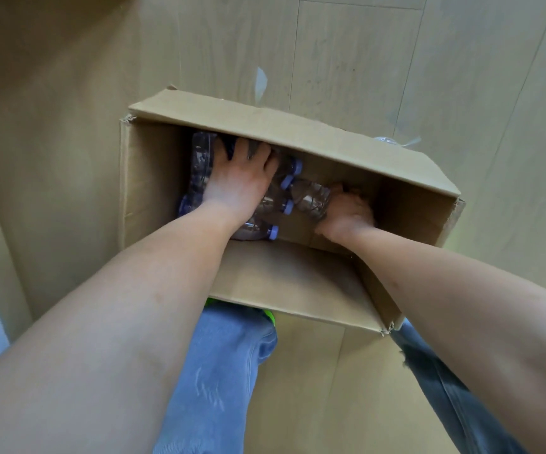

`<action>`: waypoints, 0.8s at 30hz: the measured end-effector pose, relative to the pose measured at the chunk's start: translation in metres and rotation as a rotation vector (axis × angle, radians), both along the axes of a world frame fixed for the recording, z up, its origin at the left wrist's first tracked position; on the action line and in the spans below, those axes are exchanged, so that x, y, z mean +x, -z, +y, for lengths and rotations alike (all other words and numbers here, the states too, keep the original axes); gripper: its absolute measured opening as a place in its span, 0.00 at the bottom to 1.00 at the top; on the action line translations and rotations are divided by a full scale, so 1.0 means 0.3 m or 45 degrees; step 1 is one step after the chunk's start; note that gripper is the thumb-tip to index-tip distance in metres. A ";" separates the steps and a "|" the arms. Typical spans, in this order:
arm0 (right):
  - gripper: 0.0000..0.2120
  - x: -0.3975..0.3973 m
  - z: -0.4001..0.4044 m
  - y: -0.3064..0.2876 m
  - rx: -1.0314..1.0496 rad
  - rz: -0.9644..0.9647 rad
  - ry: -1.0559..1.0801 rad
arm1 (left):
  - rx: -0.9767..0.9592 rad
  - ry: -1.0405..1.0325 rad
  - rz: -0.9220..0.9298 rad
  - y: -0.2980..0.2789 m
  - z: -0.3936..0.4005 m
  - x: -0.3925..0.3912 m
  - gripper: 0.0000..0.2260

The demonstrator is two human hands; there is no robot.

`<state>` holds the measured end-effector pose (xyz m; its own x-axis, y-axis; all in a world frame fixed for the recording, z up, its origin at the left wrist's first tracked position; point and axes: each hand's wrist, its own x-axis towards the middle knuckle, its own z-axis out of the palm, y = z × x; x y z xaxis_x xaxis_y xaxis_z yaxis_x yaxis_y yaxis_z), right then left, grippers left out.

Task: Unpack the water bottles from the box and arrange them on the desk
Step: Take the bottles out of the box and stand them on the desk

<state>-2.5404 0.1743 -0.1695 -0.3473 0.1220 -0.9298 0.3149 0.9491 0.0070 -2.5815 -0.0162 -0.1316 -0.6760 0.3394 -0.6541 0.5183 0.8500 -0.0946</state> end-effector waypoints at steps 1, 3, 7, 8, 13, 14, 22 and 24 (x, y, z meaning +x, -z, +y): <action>0.42 0.001 -0.003 -0.001 0.000 -0.003 0.024 | 0.000 0.002 -0.014 -0.003 -0.004 -0.001 0.32; 0.38 0.004 -0.005 -0.001 -0.010 0.008 0.046 | 0.001 -0.001 -0.020 -0.005 -0.012 0.000 0.32; 0.36 0.006 -0.004 -0.015 -0.031 0.039 0.052 | 0.007 -0.026 -0.030 -0.007 -0.010 -0.010 0.31; 0.37 0.008 -0.003 -0.019 -0.035 0.052 0.057 | 0.020 -0.043 -0.046 -0.008 -0.009 -0.016 0.30; 0.39 0.033 -0.001 -0.042 -0.053 0.078 0.071 | 0.054 -0.030 -0.057 -0.023 -0.026 -0.021 0.32; 0.39 0.039 0.001 -0.044 -0.053 0.084 0.087 | 0.061 -0.019 -0.047 -0.025 -0.032 -0.022 0.32; 0.36 0.060 0.001 -0.063 -0.072 0.129 0.127 | -0.069 -0.070 0.052 -0.053 -0.050 -0.005 0.35; 0.35 0.057 0.000 -0.063 -0.078 0.138 0.128 | -0.044 -0.089 0.088 -0.049 -0.056 0.000 0.31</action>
